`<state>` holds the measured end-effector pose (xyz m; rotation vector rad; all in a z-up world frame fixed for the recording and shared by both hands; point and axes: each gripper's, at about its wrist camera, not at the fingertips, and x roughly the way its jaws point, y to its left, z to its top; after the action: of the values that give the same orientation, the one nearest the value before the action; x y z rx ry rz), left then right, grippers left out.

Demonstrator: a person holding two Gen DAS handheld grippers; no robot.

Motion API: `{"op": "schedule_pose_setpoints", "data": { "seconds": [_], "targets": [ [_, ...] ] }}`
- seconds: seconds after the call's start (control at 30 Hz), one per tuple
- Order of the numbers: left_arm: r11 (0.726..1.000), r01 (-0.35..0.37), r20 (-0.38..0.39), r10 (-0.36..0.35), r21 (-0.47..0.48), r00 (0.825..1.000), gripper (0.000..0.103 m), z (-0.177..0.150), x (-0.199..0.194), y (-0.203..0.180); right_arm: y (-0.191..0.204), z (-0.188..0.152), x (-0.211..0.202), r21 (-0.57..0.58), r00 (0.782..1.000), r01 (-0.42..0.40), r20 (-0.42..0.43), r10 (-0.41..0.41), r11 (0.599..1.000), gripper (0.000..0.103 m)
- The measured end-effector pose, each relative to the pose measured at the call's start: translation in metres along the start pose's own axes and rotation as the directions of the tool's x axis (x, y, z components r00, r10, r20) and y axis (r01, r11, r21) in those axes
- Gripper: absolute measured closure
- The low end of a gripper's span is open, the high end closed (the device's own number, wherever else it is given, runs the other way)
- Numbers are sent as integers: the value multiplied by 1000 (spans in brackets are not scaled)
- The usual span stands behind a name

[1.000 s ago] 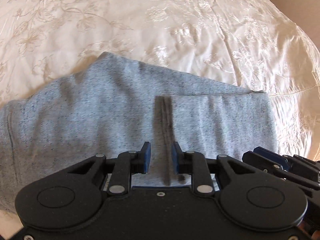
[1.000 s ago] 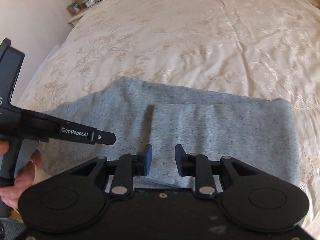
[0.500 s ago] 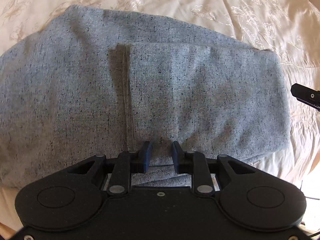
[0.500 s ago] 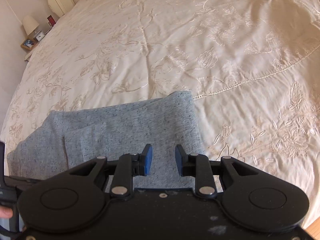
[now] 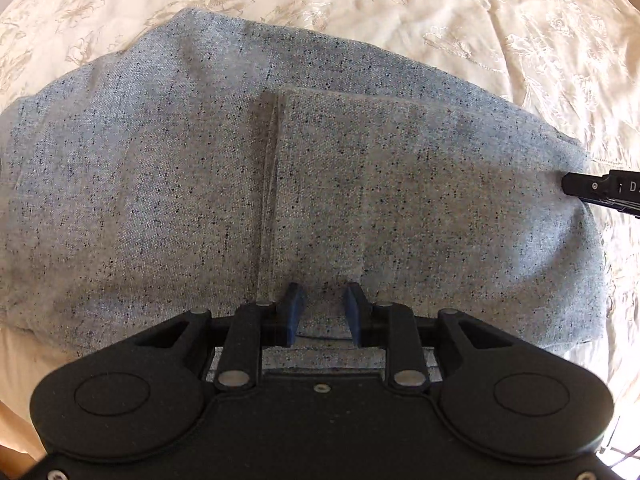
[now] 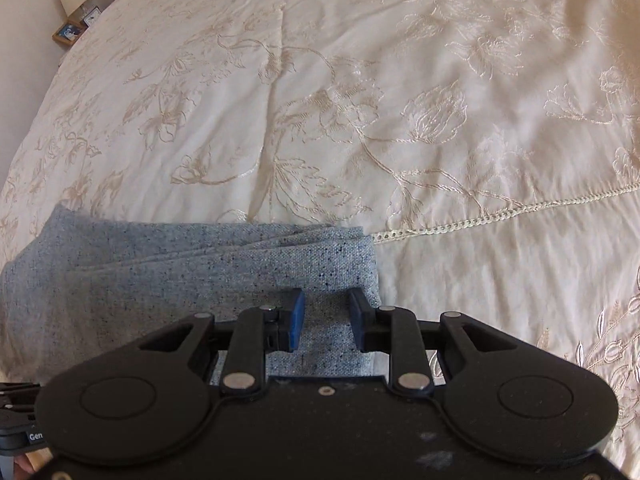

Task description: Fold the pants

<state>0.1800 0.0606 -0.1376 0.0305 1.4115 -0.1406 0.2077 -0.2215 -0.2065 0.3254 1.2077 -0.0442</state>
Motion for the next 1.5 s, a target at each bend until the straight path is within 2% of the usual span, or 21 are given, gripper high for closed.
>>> {"op": "schedule_pose_setpoints", "data": {
  "seconds": [0.17,0.37,0.53,0.7,0.93,1.0,1.07,1.17,1.27,1.33,1.4,1.5],
  "targets": [
    [999,-16,28,17,-32,999,66,-3,-12,-9,1,-2,-2,-44,1000,-9,3,9,999,76],
    [994,-46,97,56,-101,994,66,-22,-47,26,11,-13,-46,-92,996,-50,72,57,994,76],
    [981,-69,122,92,-183,988,66,-27,-65,94,31,-36,-79,-132,991,-70,105,84,989,76],
    [969,-93,134,126,-229,983,66,-26,-79,171,62,-59,-91,-87,991,-86,100,95,992,76],
    [956,-78,146,123,-281,982,66,-24,-82,269,132,-85,-97,-31,992,-82,96,85,996,75],
    [958,-73,140,115,-277,983,62,-21,-77,290,153,-91,-99,-25,991,-81,101,83,996,75],
    [961,-58,136,98,-270,986,61,-17,-71,310,172,-97,-100,-24,991,-80,107,82,997,75],
    [960,10,98,18,-280,995,59,-13,-48,337,197,-107,-103,-26,991,-75,110,77,997,75],
    [958,80,70,-63,-275,996,51,-12,-25,353,216,-114,-103,-26,992,-66,109,69,997,75],
    [962,88,70,-72,-258,995,37,-12,-16,359,226,-118,-103,-22,993,-58,107,60,998,75],
    [957,139,80,-123,-255,989,34,-14,-9,366,233,-121,-102,-13,993,-47,104,48,999,75],
    [939,232,106,-212,-252,972,21,-16,-1,374,243,-125,-102,-3,995,-37,96,37,999,75]
  ]
}}
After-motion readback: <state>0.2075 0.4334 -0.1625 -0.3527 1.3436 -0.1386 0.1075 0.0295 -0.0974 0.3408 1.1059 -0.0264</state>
